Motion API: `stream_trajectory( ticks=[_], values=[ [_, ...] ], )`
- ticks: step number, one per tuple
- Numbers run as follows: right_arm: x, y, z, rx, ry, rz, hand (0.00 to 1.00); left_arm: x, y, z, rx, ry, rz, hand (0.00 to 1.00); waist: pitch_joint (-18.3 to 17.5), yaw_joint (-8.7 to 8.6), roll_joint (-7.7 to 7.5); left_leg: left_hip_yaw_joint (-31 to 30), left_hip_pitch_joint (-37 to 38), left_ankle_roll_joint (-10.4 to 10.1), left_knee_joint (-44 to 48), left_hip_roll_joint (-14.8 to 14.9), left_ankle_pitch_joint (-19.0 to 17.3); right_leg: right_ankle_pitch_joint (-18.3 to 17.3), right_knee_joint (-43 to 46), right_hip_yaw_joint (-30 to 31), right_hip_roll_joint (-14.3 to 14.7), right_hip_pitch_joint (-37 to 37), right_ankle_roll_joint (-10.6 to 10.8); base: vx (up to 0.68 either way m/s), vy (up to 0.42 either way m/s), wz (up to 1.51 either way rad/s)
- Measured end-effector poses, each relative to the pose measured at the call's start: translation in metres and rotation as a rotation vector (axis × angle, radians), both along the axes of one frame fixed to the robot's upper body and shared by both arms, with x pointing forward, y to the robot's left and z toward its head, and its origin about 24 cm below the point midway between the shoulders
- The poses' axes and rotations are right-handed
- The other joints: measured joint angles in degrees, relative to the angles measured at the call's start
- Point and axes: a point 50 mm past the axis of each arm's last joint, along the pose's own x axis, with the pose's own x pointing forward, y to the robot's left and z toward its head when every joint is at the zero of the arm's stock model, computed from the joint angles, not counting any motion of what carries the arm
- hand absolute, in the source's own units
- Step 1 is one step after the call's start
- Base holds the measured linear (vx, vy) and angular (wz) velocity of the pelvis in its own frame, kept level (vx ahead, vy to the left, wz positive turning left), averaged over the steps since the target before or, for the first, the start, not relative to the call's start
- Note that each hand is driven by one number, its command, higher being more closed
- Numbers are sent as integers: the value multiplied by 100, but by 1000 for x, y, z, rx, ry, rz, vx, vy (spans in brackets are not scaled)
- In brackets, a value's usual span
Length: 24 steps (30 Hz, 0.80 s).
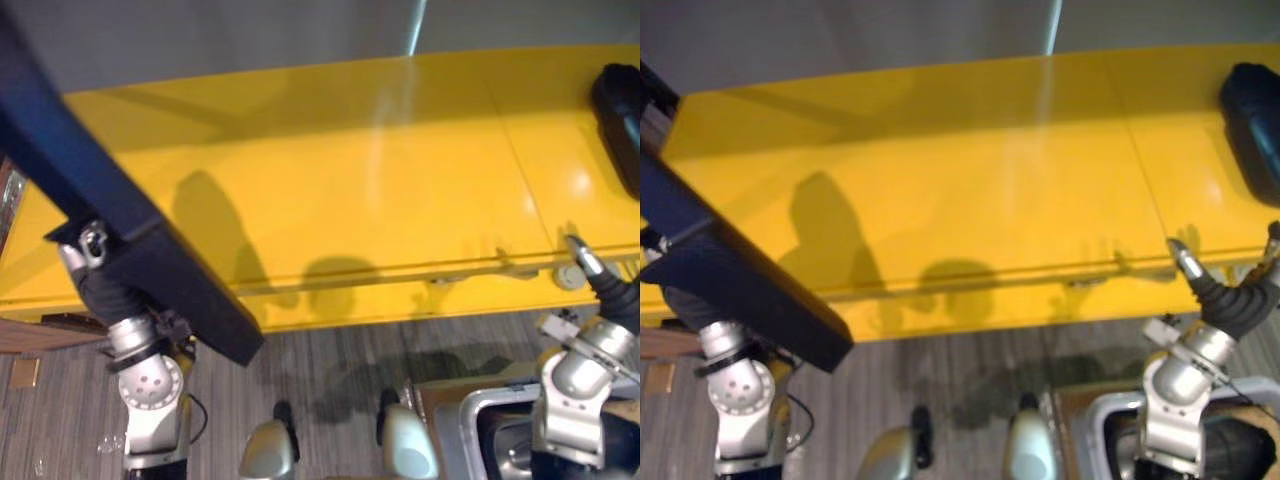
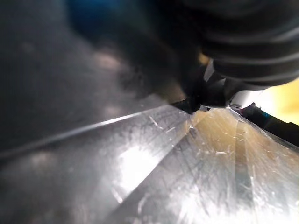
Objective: Walk over and take plastic housings, then place them on the shelf
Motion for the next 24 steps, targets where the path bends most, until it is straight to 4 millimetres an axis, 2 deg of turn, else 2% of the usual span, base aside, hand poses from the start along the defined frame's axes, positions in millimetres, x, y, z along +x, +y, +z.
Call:
stream_trajectory(
  ticks=[5,7,8,10,13,14,16,18,21,24],
  values=[
    [-1,1,-3,-8,40,52,0,35,-20,17,111,54,-98,100,-12,-260,1,287,405,24,-335,-71,76,64,-164,256,10,189,80,-1,29,-29],
    [-1,1,-5,-13,58,74,0,60,-29,20,192,150,-105,100,-35,-428,8,445,615,24,-492,-103,109,76,-179,398,28,226,98,-11,26,-31],
    [-1,1,-6,-16,64,78,0,68,-31,19,209,187,-105,100,-61,-463,18,478,649,24,-516,-108,110,81,-184,426,33,226,106,-1,23,-30],
    [-1,3,-8,-25,91,108,0,98,-33,7,246,368,-76,100,-171,-688,36,632,775,17,-655,-125,138,94,-225,561,72,222,129,14,18,-30],
    [0,5,-10,-25,114,158,0,121,-26,-5,258,522,-12,100,-203,-915,44,799,899,8,-772,-127,162,101,-249,706,125,205,141,15,8,-31],
    [-1,4,-12,-26,132,167,0,131,-22,-7,249,581,27,100,-209,-1049,52,842,881,6,-789,-135,169,101,-226,767,137,127,143,-1,0,-20],
    [-2,3,-14,-20,153,175,0,140,-21,-4,243,615,63,100,-210,-1098,54,947,880,3,-800,-149,184,102,-171,881,170,-5,145,8,-7,-26],
    [-1,6,-18,-7,170,204,0,153,-19,-1,234,668,128,100,-210,-1269,55,1022,904,4,-897,-175,241,102,-82,992,200,-123,145,-8,-9,-23],
    [0,11,-20,-4,183,238,0,163,-16,4,215,720,210,100,-206,-1407,62,1191,967,-3,-1002,-188,278,99,-17,1159,237,-223,149,-16,7,-26],
    [-7,18,-13,-4,151,275,0,168,-11,17,176,735,292,100,-206,-1535,106,1310,808,-4,-990,-213,285,78,68,1234,239,-444,180,-53,-13,-15]
  ],
)
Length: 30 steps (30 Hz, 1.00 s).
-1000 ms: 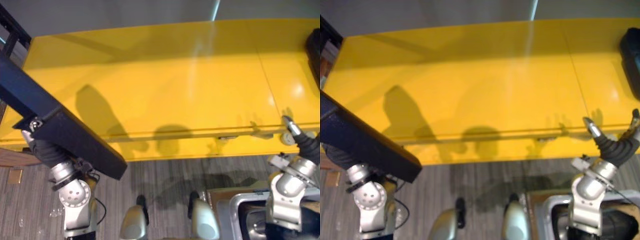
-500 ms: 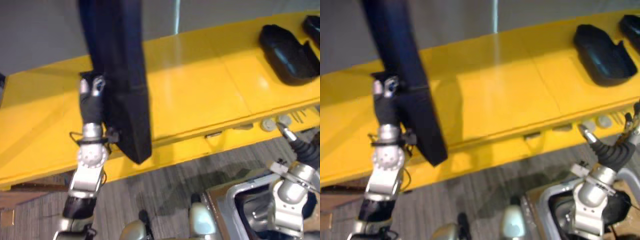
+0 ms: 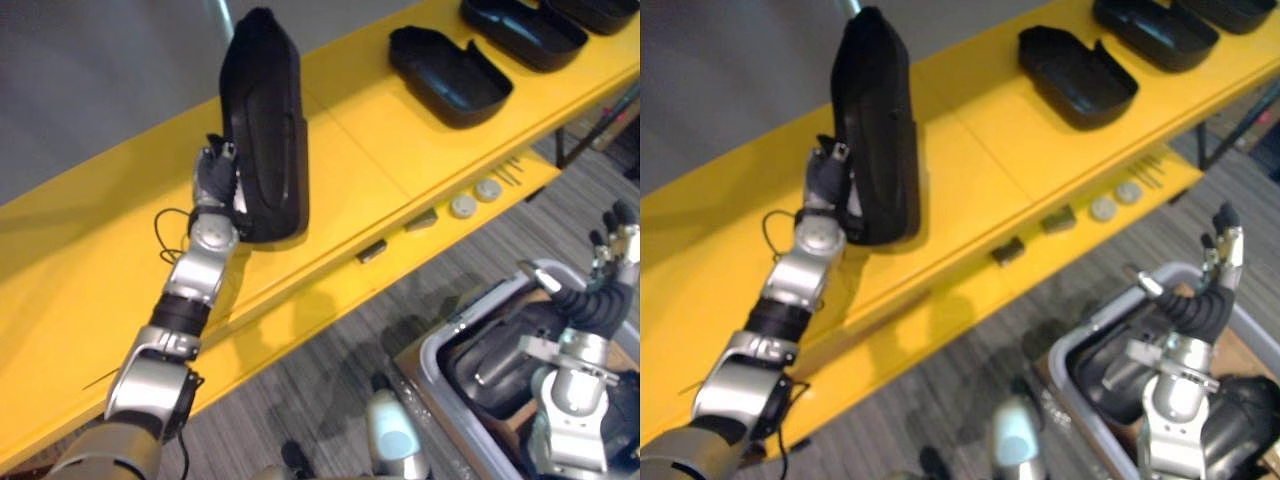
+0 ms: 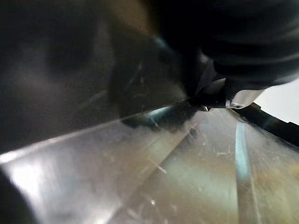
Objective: Walk over and take plastic housings, then place them on the shelf
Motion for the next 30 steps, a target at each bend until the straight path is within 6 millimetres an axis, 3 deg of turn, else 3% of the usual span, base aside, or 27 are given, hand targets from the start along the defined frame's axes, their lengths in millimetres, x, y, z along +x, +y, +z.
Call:
stream_trajectory(
  ticks=[6,15,22,23,30],
  values=[
    [-4,10,1,28,-8,56,0,5,9,7,-1,69,101,100,17,-127,25,154,-304,12,137,39,-17,13,108,99,29,-334,18,-30,-16,-5],
    [-8,18,-2,84,-4,110,0,5,31,24,186,211,224,100,260,-90,190,624,-476,33,471,92,-129,21,200,271,41,-524,30,1,7,-6],
    [-8,25,-5,149,3,167,0,6,33,28,151,274,232,100,504,-86,217,722,-657,77,822,151,-267,29,273,343,31,-629,46,-4,7,-3],
    [-7,24,-5,160,1,171,0,6,33,28,147,273,235,0,522,-70,217,740,-701,78,847,156,-290,31,289,359,31,-671,50,0,0,0],
    [-9,27,2,182,-34,201,0,4,38,30,125,202,329,0,540,-62,197,772,-946,131,1225,215,-460,53,361,393,-4,-811,89,-4,3,0]
  ],
)
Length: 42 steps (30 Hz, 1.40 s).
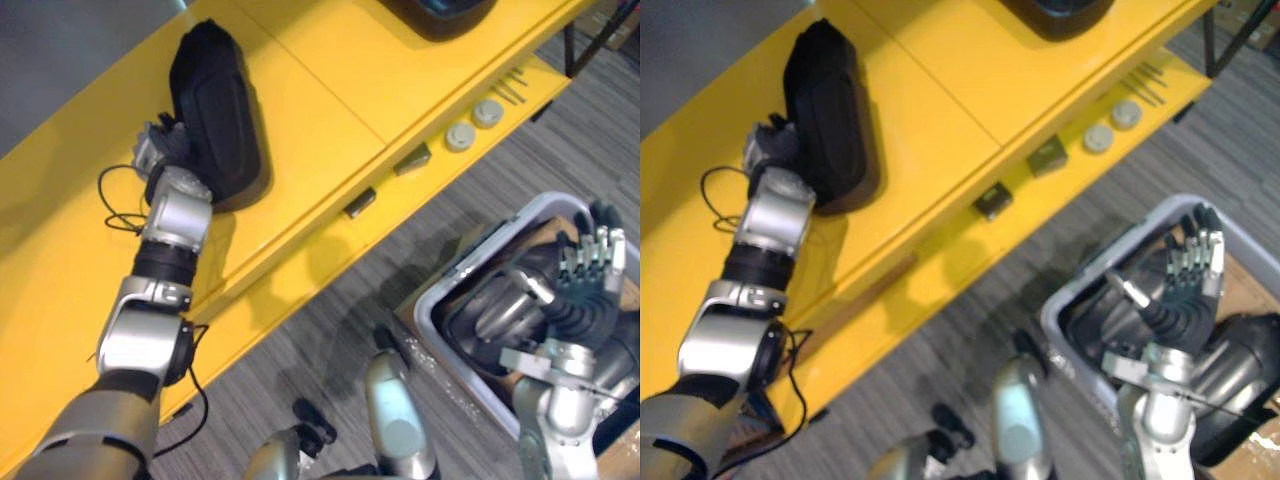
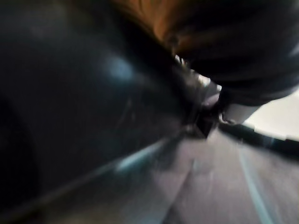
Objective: Walk over and take plastic housings, then place them on the shelf
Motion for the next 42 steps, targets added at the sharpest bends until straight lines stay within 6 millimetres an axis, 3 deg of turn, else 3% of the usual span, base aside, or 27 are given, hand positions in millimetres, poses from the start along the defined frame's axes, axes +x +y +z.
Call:
stream_trajectory(
  ticks=[11,13,16,18,20,21,24,27,30,32,35,37,40,42],
  values=[
    [0,11,4,2,-20,55,0,-5,-2,-2,-215,-228,129,0,14,66,-26,163,23,20,192,82,-110,25,-9,2,-22,78,43,-3,2,0],
    [0,12,4,-5,-20,69,0,-7,-1,7,-232,-319,145,0,11,75,-32,164,26,20,202,81,-129,33,-32,-4,-37,100,57,3,17,2],
    [0,14,3,-9,-16,84,0,-12,1,38,-240,-489,126,0,7,87,-40,137,128,20,197,79,-127,34,-68,-42,-65,217,59,35,29,6],
    [-1,13,5,-21,-40,80,0,-19,0,74,-271,-691,39,0,1,73,-48,94,336,22,143,63,-122,33,-101,-154,-95,454,59,40,35,8],
    [0,13,8,-44,-67,72,0,-24,-3,88,-350,-789,-52,0,-23,65,-55,12,435,19,74,22,-105,33,-119,-178,-117,558,59,15,32,11],
    [3,12,12,-59,-93,61,0,-26,-10,96,-473,-861,-177,0,-89,56,-74,-38,559,29,-60,-33,-49,33,-198,-207,-146,710,59,14,41,12],
    [19,8,23,-68,-162,45,0,-23,-23,92,-694,-913,-404,0,-359,13,-122,-201,727,47,-365,-151,111,56,-441,-409,-230,955,95,9,18,26],
    [38,4,38,-83,-217,62,0,-31,-36,92,-708,-974,-520,0,-494,42,-142,-367,820,50,-510,-184,187,88,-634,-549,-274,1206,141,-8,12,25],
    [54,1,45,-109,-209,95,0,-49,-41,102,-679,-1064,-621,0,-743,221,-64,-551,824,62,-632,-191,289,180,-885,-772,-310,1399,148,-8,-5,31],
    [63,1,46,-134,-178,112,0,-62,-34,104,-642,-1108,-647,0,-868,351,-16,-728,833,64,-649,-173,314,210,-1017,-943,-321,1570,136,10,-15,36],
    [76,-1,47,-156,-123,119,0,-96,3,82,-527,-1143,-633,0,-1102,589,98,-1032,832,49,-668,-139,349,226,-1191,-1249,-342,1825,116,15,-31,46],
    [81,-5,41,-158,-61,100,0,-119,23,51,-490,-1112,-608,0,-1270,804,126,-1262,814,45,-713,-132,414,230,-1294,-1476,-364,1955,110,34,-40,55],
    [87,-9,32,-167,7,48,0,-153,40,-10,-437,-1001,-529,0,-1335,1214,48,-1681,794,31,-735,-133,494,271,-1535,-1941,-398,2323,65,6,-33,69],
    [93,-7,32,-188,12,26,0,-177,45,-53,-408,-906,-414,0,-1380,1588,-62,-2027,648,28,-690,-141,543,383,-1805,-2312,-404,2564,47,-34,-30,76]
  ],
)
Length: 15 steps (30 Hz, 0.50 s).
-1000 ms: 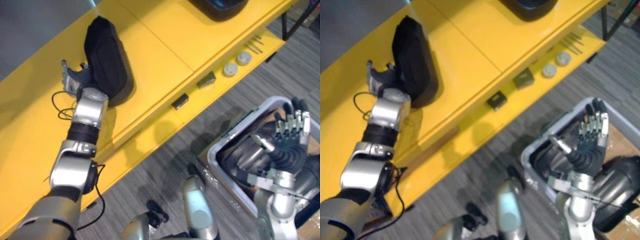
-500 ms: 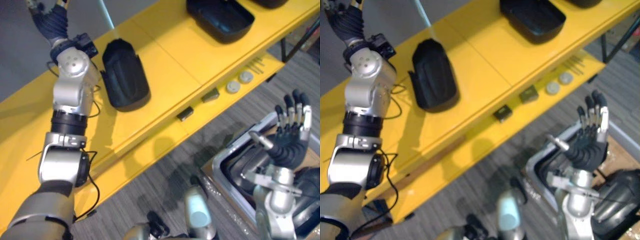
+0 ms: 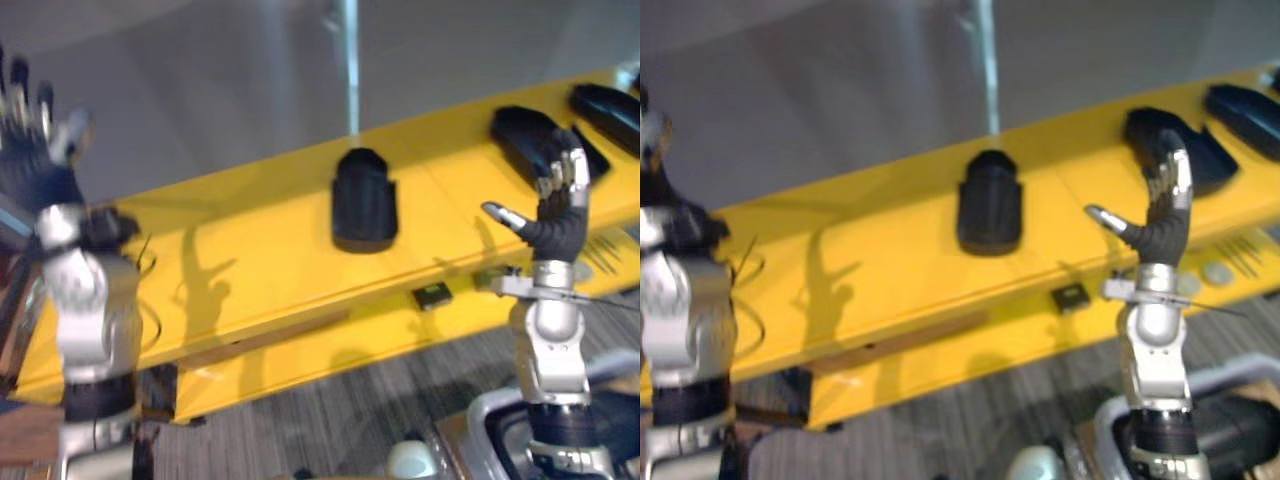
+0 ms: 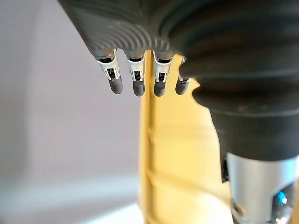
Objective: Walk over and take plastic housings, then place them on the shelf
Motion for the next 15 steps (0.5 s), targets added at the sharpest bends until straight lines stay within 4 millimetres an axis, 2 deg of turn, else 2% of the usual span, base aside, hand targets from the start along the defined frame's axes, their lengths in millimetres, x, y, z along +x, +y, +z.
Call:
stream_trajectory(
  ticks=[2,3,5,8,9,11,12,15],
  values=[
    [3,4,3,-3,-14,6,0,-9,3,-11,24,39,63,0,-3,109,-41,-98,-80,10,35,-3,20,57,-83,-90,2,55,-27,-40,-8,42],
    [9,11,7,3,-25,35,0,-18,5,-24,23,88,126,0,-8,221,-85,-225,-163,14,89,-9,28,136,-196,-226,4,133,-35,-40,3,31],
    [14,22,7,-2,-17,88,0,-28,8,-41,47,156,204,0,-12,332,-125,-280,-171,13,96,-20,30,189,-252,-270,4,194,-67,-61,10,23],
    [18,43,2,-3,12,194,0,-37,16,-71,66,300,326,0,-28,408,-208,-352,-244,9,119,-28,27,210,-315,-363,1,233,-77,-62,3,12],
    [21,55,0,15,33,256,0,-41,23,-94,18,393,380,0,-30,446,-236,-357,-247,-7,120,-22,36,210,-319,-367,8,234,-81,-49,-11,-1],
    [22,63,-3,26,52,293,0,-45,25,-119,-34,494,409,0,-36,520,-253,-356,-247,-13,127,-15,41,199,-318,-372,14,236,-98,-47,-12,-1],
    [24,70,-3,37,60,321,0,-50,25,-143,-72,594,419,0,-29,546,-264,-358,-258,-13,157,-7,42,183,-317,-375,19,236,-125,-32,-9,0],
    [37,87,-4,57,105,375,0,-64,15,-194,-138,838,400,0,0,563,-329,-393,-359,-6,302,39,29,172,-313,-390,61,219,-147,-15,-11,5]
  ],
)
